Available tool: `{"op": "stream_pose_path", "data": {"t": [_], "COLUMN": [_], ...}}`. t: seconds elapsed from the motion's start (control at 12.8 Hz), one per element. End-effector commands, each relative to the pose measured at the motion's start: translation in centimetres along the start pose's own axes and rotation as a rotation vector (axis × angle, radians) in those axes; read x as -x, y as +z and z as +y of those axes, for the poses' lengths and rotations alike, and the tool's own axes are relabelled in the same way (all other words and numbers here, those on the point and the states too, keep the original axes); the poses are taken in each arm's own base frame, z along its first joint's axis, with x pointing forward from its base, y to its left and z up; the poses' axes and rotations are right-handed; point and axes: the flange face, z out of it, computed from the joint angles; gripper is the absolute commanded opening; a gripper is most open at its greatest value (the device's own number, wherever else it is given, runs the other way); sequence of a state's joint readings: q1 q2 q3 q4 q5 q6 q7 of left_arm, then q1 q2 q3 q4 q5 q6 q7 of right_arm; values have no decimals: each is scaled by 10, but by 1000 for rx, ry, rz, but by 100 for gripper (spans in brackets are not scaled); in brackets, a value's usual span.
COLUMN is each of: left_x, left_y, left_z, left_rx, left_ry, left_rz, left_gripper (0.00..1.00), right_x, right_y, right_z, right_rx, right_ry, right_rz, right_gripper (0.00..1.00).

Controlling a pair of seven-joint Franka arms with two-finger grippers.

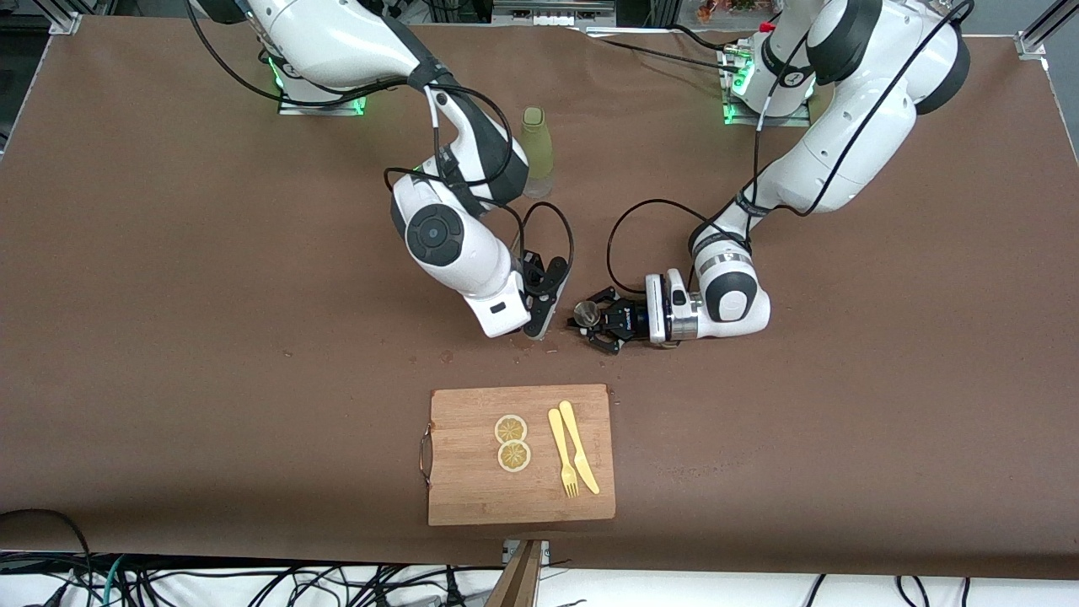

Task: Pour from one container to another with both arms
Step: 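Tilt the glass with the right gripper, pouring liquid into the jigger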

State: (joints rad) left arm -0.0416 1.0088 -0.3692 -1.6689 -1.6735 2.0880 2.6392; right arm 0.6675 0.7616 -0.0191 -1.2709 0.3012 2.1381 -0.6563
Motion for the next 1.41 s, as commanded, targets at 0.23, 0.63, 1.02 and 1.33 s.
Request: {"op": "stream_pose_path", "data": {"t": [0.23,0.63,1.02,1.33], "left_x": [0,-10,-14,-15], "left_y": [27,29,29,30], "left_z": [-1,-3,-2,-2], "left_rx": [-61,-57,-54,-53], "left_ry": [-10,-23,-48,-59], "left_rz": [-37,-45,-43,-39], "left_gripper": [0,0,0,0], "right_x": [-21,-21,-23,-24], "right_y": [6,9,12,19], "right_z": [-15,-18,-25,-28], "right_rx": [84,124,159,188], "right_ry": [-20,-60,-102,-136], "right_rz": [-20,-58,-91,-116], "right_gripper": [25,26,25,26]}}
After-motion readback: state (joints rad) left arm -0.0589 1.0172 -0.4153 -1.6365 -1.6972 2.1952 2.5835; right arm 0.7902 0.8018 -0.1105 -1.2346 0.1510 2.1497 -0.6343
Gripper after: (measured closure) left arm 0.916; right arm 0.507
